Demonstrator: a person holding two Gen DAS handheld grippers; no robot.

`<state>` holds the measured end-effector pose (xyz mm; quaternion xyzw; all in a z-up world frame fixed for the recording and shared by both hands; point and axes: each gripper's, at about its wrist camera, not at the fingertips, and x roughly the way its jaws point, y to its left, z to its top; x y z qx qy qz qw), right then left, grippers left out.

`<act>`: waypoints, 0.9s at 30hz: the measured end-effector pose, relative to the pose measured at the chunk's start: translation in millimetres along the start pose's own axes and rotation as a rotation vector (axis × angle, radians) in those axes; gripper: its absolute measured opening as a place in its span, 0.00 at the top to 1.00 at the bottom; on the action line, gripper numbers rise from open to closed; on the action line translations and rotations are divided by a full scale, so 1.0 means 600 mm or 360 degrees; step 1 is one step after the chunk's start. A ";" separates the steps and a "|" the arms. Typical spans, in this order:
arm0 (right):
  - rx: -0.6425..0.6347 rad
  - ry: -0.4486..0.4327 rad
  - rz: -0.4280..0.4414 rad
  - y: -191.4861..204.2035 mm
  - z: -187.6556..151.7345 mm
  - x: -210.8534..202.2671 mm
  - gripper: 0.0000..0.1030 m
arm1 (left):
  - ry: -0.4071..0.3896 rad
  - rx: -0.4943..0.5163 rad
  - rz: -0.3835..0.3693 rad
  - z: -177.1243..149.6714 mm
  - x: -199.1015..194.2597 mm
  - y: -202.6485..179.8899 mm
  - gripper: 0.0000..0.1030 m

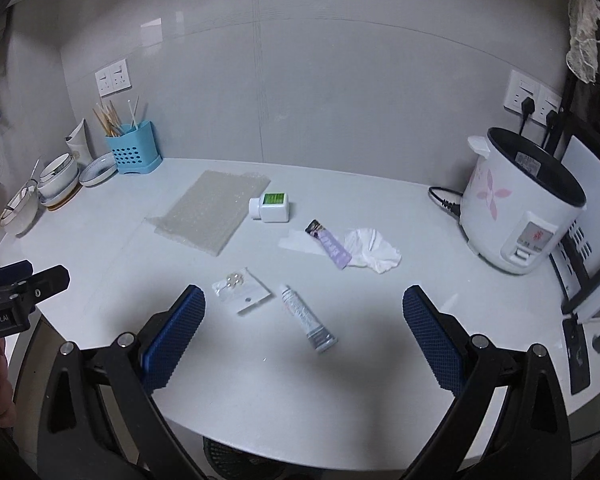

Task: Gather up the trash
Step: 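Raise both open tools from the wastebasket back to the counter, then grasp the pearl earring bag with the left tool while the right tool grasps the tissue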

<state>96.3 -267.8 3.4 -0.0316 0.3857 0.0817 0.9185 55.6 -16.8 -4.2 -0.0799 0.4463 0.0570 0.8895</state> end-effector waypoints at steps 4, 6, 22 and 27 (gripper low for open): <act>-0.0052 0.0015 0.0016 -0.034 0.045 0.036 0.08 | 0.0017 -0.0038 0.0040 0.033 0.032 -0.037 0.06; -0.0083 0.0015 0.0019 -0.049 0.067 0.054 0.08 | 0.0025 -0.0067 0.0049 0.046 0.047 -0.053 0.06; -0.0130 0.0220 0.0053 -0.144 0.123 0.219 0.11 | 0.0240 -0.0172 0.0184 0.071 0.207 -0.135 0.06; -0.0172 0.0302 0.0055 -0.152 0.119 0.278 0.11 | 0.0333 -0.0195 0.0225 0.069 0.266 -0.145 0.06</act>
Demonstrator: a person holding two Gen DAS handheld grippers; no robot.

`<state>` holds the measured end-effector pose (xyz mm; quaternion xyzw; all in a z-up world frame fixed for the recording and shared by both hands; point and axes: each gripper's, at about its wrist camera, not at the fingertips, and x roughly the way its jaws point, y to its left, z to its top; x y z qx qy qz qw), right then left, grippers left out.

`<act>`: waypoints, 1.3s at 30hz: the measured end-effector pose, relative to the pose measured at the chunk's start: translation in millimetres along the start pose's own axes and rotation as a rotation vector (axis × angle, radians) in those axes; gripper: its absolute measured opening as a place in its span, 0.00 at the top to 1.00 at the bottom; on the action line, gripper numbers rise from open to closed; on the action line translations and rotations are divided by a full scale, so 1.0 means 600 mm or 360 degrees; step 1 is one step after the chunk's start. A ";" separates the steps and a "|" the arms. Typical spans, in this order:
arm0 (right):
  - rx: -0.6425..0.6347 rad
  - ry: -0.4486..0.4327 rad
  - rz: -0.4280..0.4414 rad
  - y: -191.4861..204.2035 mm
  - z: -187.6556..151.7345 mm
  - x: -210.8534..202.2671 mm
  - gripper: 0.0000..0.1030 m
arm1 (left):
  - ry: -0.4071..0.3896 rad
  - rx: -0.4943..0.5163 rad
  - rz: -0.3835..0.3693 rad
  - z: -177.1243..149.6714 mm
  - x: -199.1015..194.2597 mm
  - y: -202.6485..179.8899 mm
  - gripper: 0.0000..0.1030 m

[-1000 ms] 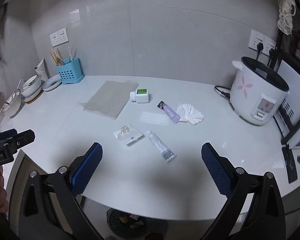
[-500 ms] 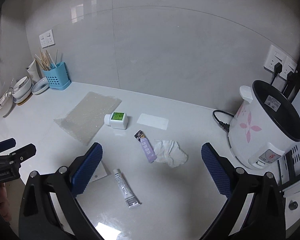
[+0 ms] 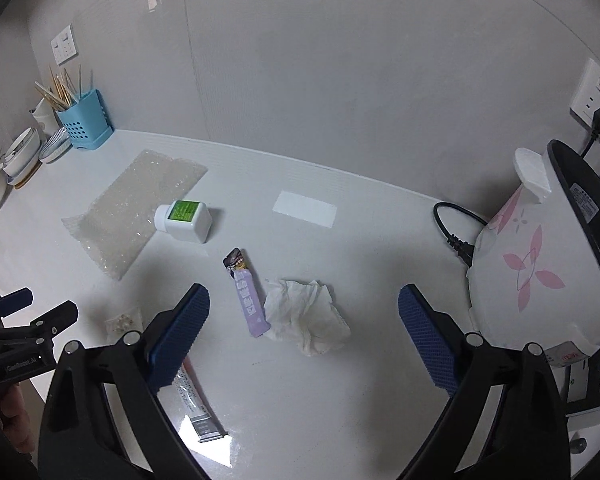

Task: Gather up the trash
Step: 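Grasp the pearl earring bag with the left tool while the right tool grasps the tissue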

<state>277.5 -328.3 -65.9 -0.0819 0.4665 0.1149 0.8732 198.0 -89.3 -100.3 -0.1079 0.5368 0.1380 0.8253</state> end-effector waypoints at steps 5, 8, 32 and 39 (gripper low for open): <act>-0.0047 0.0104 0.0006 -0.009 0.003 0.064 0.14 | 0.0107 -0.0052 0.0009 -0.003 0.051 -0.012 0.06; -0.0088 0.0175 0.0006 -0.015 0.007 0.104 0.17 | 0.0159 -0.0084 0.0031 -0.003 0.077 -0.019 0.06; -0.0169 0.0515 0.0166 -0.022 -0.030 0.209 0.43 | 0.0459 -0.0250 0.0156 -0.018 0.171 -0.035 0.10; -0.0130 0.0549 0.0192 -0.023 -0.033 0.221 0.60 | 0.0464 -0.0243 0.0164 -0.011 0.159 -0.039 0.43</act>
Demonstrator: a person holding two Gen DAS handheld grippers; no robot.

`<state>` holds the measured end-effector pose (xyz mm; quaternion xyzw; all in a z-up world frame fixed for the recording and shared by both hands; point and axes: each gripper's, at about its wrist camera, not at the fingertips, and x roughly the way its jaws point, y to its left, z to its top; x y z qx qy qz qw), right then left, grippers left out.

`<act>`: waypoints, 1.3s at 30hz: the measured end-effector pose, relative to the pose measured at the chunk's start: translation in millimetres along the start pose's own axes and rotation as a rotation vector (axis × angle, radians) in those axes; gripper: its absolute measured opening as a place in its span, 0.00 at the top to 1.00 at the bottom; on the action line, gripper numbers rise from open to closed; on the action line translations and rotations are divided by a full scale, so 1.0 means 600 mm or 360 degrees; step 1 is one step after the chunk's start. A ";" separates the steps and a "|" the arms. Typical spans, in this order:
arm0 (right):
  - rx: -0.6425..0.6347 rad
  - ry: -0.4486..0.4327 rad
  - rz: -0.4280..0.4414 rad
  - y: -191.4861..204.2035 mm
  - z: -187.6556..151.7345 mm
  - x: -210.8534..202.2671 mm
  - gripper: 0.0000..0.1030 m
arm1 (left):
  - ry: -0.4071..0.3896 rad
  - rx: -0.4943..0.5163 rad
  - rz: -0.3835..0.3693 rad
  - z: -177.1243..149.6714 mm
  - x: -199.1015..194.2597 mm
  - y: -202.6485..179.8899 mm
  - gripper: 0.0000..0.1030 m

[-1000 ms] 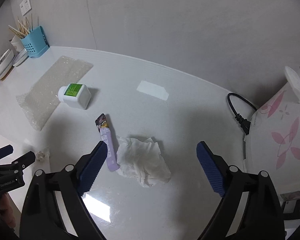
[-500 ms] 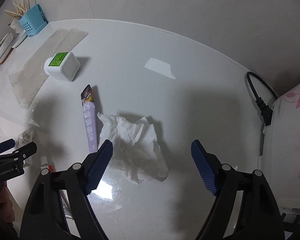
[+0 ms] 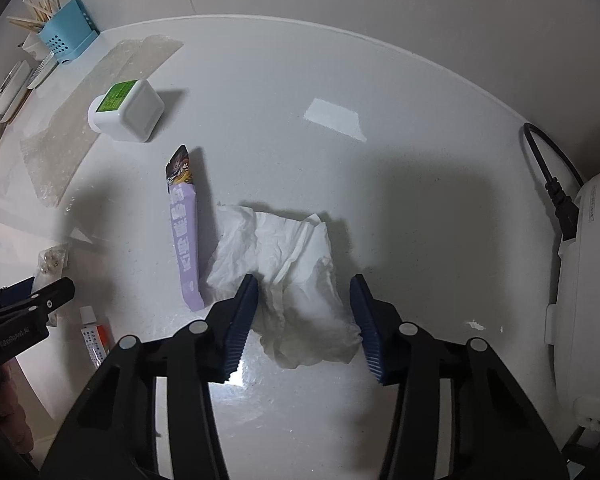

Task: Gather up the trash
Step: 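Grasp the pearl earring bag with the left tool while the right tool grasps the tissue, then lift the earring bag and tissue and carry them down to the wastebasket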

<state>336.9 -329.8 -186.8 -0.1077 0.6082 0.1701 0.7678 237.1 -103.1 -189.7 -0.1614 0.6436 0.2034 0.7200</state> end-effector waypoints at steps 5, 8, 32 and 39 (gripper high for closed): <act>0.0026 -0.0008 0.0015 -0.002 0.004 0.000 0.86 | -0.0004 0.0031 -0.0006 -0.005 0.000 -0.005 0.44; 0.0066 -0.0009 0.0027 -0.012 0.000 -0.004 0.91 | -0.0019 0.0033 -0.0012 -0.003 -0.002 -0.008 0.46; 0.0095 -0.0243 -0.0032 -0.012 -0.010 -0.103 0.93 | -0.0233 0.0089 -0.0099 -0.019 -0.092 0.020 0.47; 0.0112 -0.0363 -0.0066 0.010 -0.033 -0.151 0.93 | -0.0320 0.0124 -0.0155 -0.035 -0.131 0.041 0.47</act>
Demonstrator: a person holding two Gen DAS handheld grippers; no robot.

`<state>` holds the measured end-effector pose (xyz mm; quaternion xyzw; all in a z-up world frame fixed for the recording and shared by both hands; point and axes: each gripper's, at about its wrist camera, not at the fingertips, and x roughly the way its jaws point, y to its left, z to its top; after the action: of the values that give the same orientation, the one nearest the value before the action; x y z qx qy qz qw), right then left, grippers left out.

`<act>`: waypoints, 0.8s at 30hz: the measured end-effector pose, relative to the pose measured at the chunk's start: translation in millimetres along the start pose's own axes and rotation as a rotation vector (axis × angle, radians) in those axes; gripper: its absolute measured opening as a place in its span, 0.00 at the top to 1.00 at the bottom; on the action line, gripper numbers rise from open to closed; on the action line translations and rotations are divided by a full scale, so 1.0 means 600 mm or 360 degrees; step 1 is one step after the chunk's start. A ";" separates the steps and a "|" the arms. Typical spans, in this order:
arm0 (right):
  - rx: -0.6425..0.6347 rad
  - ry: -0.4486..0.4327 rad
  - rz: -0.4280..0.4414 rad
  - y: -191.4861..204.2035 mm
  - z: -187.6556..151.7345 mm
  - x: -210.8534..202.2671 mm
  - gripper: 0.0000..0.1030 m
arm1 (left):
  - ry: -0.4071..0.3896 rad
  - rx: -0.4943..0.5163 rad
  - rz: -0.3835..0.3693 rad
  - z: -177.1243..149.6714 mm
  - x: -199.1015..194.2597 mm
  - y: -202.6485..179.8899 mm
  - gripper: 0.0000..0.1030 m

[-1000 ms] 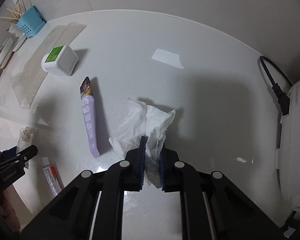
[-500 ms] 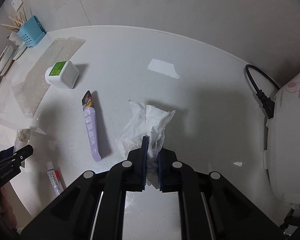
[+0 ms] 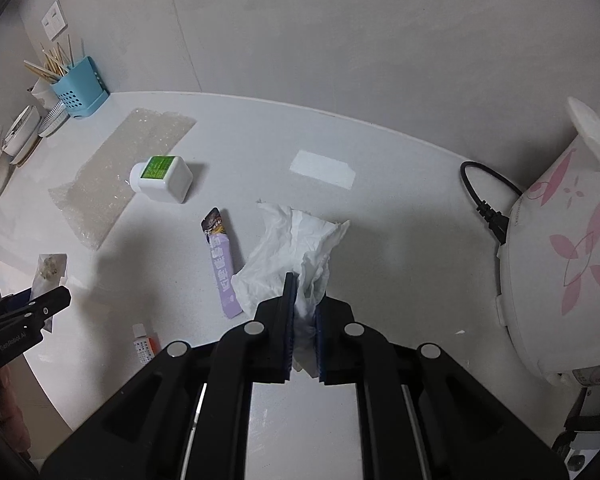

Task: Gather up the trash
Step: 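Lift the earring bag and tissue and carry them down to the wastebasket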

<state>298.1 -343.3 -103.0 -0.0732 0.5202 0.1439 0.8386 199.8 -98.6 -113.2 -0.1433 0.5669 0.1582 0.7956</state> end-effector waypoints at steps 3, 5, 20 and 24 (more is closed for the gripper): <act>0.0015 -0.0047 -0.0005 0.013 -0.004 -0.020 0.93 | -0.0047 0.0032 -0.0009 -0.002 -0.016 0.004 0.46; 0.0021 -0.0073 -0.0007 0.022 -0.009 -0.033 0.93 | -0.0077 0.0056 -0.0016 -0.004 -0.029 0.008 0.46; 0.0085 -0.0193 -0.0045 0.135 -0.094 -0.142 0.93 | -0.0202 0.0238 -0.0094 -0.063 -0.109 0.078 0.46; 0.0113 -0.0215 -0.0056 0.178 -0.126 -0.171 0.93 | -0.0230 0.0300 -0.0124 -0.091 -0.133 0.111 0.46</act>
<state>157.2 -279.6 -42.4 -0.0426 0.4659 0.1151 0.8763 101.2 -67.4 -58.1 -0.0781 0.5144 0.0832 0.8499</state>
